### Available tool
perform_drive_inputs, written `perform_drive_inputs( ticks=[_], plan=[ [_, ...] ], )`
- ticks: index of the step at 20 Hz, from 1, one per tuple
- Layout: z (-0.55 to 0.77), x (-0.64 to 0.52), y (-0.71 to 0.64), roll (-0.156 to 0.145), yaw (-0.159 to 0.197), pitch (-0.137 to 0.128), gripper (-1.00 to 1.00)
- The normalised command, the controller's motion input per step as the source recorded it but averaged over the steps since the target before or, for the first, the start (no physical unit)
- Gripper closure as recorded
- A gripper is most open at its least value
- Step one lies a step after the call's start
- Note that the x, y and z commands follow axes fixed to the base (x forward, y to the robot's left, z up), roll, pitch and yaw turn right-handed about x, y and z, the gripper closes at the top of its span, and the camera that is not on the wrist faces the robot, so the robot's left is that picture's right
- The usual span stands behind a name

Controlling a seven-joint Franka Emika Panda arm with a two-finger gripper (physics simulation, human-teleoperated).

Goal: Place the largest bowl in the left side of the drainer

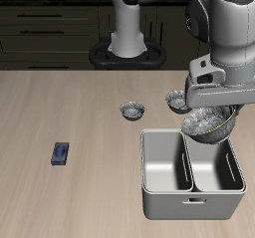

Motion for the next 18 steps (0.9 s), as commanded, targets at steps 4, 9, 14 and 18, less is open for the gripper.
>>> perform_drive_inputs(
  ticks=[4,9,14,18],
  plan=[
    [0.06,-0.03,0.06,0.013,0.008,-0.007,1.00],
    [0.17,0.01,-0.03,-0.001,0.005,-0.029,1.00],
    [-0.01,0.00,0.02,0.006,-0.002,0.002,1.00],
    [0.00,-0.02,0.06,0.011,-0.011,0.002,1.00]
  ],
)
